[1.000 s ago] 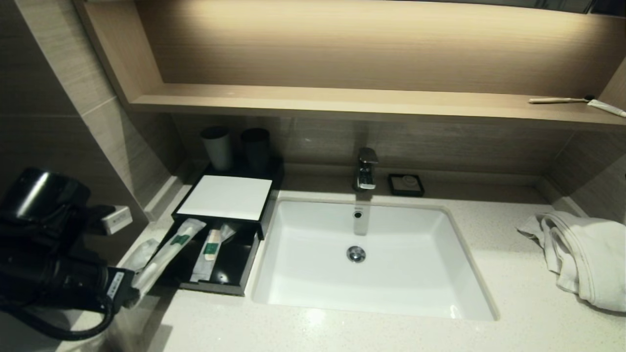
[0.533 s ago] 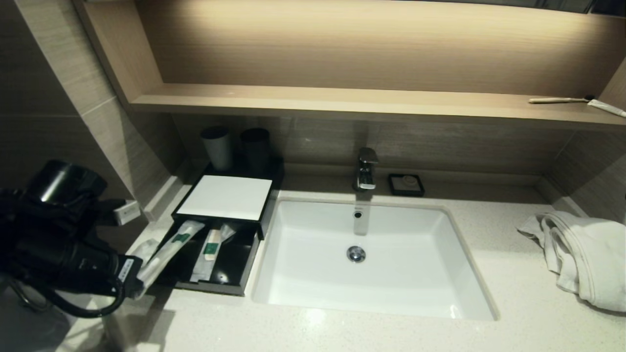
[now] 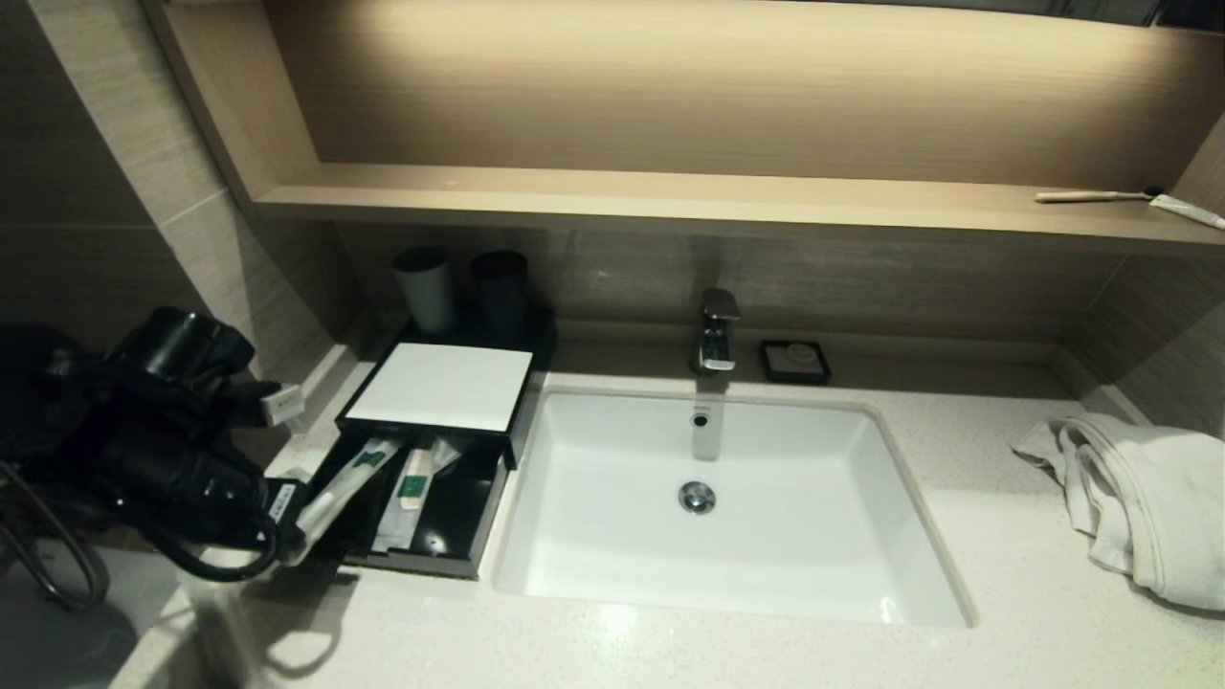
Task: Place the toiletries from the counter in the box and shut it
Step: Place the bathroom toiletry into the drawer
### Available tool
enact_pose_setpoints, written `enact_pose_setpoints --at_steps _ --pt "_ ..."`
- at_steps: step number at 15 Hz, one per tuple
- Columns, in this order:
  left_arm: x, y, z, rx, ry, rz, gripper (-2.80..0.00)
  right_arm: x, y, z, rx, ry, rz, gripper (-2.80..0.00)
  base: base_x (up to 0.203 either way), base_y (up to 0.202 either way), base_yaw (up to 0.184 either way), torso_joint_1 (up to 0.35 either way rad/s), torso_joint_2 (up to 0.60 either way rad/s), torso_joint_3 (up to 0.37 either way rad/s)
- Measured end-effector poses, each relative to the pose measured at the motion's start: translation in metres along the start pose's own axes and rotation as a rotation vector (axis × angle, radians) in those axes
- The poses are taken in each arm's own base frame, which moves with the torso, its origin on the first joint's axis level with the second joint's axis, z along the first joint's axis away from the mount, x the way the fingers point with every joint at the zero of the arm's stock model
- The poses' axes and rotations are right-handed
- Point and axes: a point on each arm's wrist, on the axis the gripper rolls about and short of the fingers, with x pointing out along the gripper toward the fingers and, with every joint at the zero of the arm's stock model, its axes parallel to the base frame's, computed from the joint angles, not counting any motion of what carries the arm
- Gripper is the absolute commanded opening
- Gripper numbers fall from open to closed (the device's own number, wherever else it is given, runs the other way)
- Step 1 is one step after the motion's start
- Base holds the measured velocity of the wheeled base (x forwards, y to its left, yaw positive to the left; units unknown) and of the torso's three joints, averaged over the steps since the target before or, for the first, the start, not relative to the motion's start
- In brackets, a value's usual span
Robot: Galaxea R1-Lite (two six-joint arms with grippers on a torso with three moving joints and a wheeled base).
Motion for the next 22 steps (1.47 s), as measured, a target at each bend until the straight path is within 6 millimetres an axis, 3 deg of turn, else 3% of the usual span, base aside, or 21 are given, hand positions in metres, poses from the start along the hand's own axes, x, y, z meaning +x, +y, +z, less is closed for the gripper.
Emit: enact_pose_setpoints --at_steps 22 --pt "0.035 0.005 0.047 -0.009 -0.007 -0.007 -2.8 0.0 0.0 0.0 0.0 0.0 0.0 -2.8 0.0 0.0 0.0 0.0 0.0 0.0"
